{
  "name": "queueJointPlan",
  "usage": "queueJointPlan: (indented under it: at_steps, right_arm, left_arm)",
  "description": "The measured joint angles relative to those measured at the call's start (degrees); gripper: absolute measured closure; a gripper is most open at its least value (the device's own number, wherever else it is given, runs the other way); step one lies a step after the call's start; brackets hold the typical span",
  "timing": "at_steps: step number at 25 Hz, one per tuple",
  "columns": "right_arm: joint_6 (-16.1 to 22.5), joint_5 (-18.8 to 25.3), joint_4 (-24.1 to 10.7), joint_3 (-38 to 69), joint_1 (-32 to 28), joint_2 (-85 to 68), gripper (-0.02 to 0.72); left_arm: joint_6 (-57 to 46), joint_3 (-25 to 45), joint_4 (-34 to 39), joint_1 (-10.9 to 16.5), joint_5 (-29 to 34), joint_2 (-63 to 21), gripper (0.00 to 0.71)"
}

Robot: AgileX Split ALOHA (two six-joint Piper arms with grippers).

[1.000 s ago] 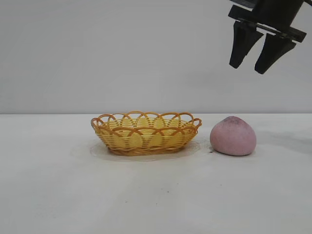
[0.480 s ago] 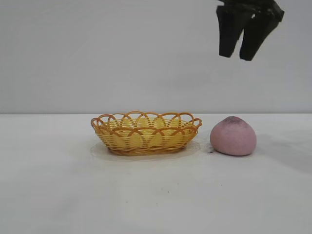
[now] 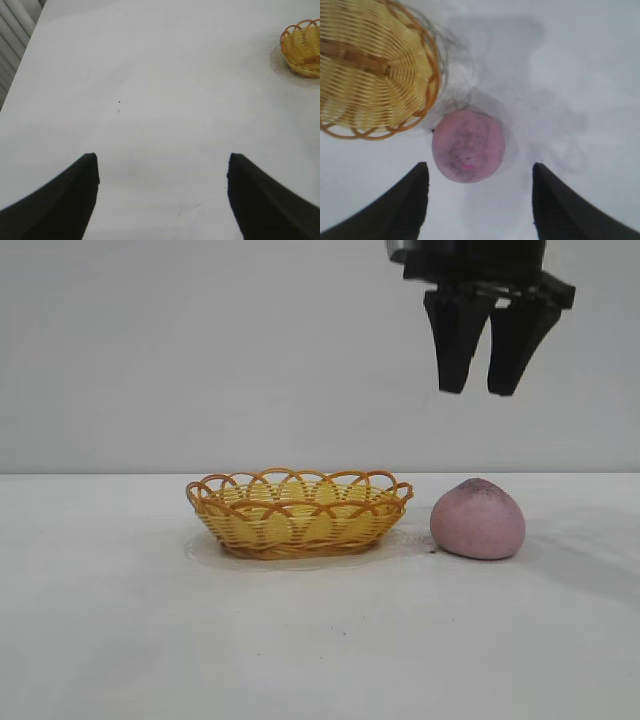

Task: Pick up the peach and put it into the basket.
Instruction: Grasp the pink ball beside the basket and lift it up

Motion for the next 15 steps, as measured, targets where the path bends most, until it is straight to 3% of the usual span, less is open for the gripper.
queueJointPlan:
  at_steps: [8,9,15]
  right_arm:
    - [0.22,-0.22,0.82,0.0,0.0,4.74,0.285]
    - [0.22,-0.22,0.82,0.0,0.0,4.89,0.331]
    - [0.22,-0.69,0.95,3.8,0.0,5.37,0.332]
  left_arm:
    - [0.0,0.0,0.0,0.0,0.0,0.0,0.191]
    - [0.0,0.0,0.0,0.0,0.0,0.0,0.191]
    - [0.0,0.0,0.0,0.0,0.0,0.0,0.191]
